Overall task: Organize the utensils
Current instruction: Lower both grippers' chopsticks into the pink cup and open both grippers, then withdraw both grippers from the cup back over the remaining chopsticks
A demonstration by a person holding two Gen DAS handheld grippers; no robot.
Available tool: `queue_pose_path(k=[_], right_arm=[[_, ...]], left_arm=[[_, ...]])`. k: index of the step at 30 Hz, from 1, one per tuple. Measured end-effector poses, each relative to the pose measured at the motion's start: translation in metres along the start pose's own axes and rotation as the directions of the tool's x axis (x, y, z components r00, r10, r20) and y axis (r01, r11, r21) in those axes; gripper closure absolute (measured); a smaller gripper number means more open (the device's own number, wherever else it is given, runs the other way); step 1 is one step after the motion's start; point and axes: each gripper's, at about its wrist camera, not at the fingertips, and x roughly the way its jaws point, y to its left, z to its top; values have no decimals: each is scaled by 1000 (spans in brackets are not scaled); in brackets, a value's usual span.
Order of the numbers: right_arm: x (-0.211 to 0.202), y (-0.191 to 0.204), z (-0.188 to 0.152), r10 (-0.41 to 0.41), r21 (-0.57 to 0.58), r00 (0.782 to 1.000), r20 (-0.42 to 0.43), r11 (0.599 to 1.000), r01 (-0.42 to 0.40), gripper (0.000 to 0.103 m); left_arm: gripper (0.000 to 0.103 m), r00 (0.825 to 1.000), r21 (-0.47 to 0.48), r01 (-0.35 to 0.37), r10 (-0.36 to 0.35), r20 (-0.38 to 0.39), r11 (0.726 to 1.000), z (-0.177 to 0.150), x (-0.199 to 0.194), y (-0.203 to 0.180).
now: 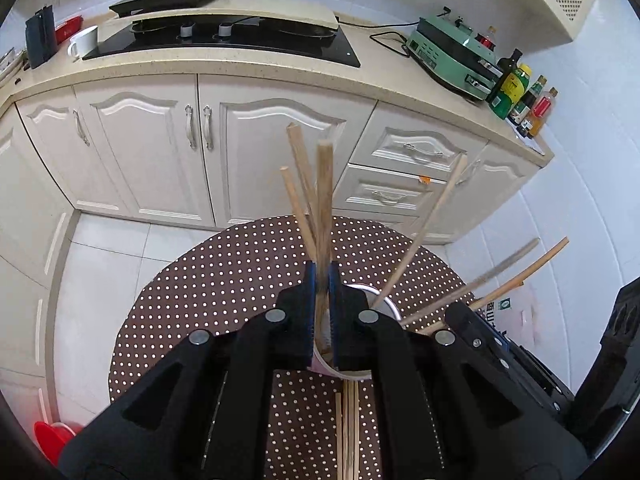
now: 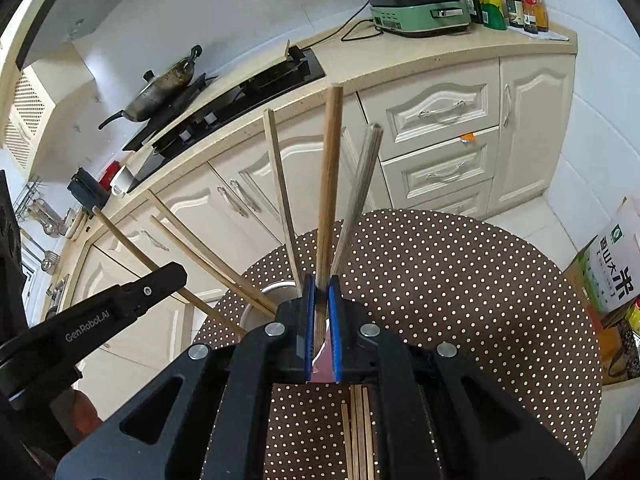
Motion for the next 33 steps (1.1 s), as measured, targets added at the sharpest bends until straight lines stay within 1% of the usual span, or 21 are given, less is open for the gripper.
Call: queue_pose_path(k=[3,7,8,9,10,11,12,14,15,16,20,29,33], right_arm=[[5,-1,-3,-5,10,1000,-13,1000,5,96],[7,0,-3,-12,4,1000,-22,1000,12,94],[7,0,-4,-17,3,1000,-22,1000,17,92],[7,0,-3,-23,3,999,-25,1000,23,91],[7,-1,-3,-26,8,999,-32,1000,27,88],[7,-2,-3,-26,14,999,-36,1000,26,82],[6,-3,-3,-25,21,999,-36,999,26,79],[3,-5,-3,-38,23,999,-28,999,39,69],[1,-6,-4,-49,23,998,-25,998,50,65],[-1,-7,-4,-53,25,998,-22,998,54,60],[-7,-12,-3,-76,27,997,-14,997,76,48],[-19,-18,-4,-81,37,997,-2,996,81,47],[-24,-19,-5,-79,32,997,1,996,79,46]], left_arm=[[96,1000,4,-6,6,-11,1000,-2,9,4],[95,999,6,8,-7,-38,1000,-8,17,6],[91,999,10,6,-5,-48,1000,-9,18,7],[82,998,11,4,-4,-55,1000,-11,19,7],[76,998,11,7,-7,-60,1000,-12,20,7],[60,998,11,14,-13,-55,1000,-14,19,8],[54,999,10,12,-11,-42,1000,-15,17,8],[54,999,16,0,1,-34,1000,-16,14,8],[54,999,19,3,-2,-38,1000,-16,14,7],[54,999,22,5,-5,-38,1000,-16,13,7],[54,999,47,-13,14,-29,999,-17,10,5],[54,1000,74,-25,26,-13,997,-22,-2,0],[54,1000,70,-22,23,-10,997,-24,-7,0]])
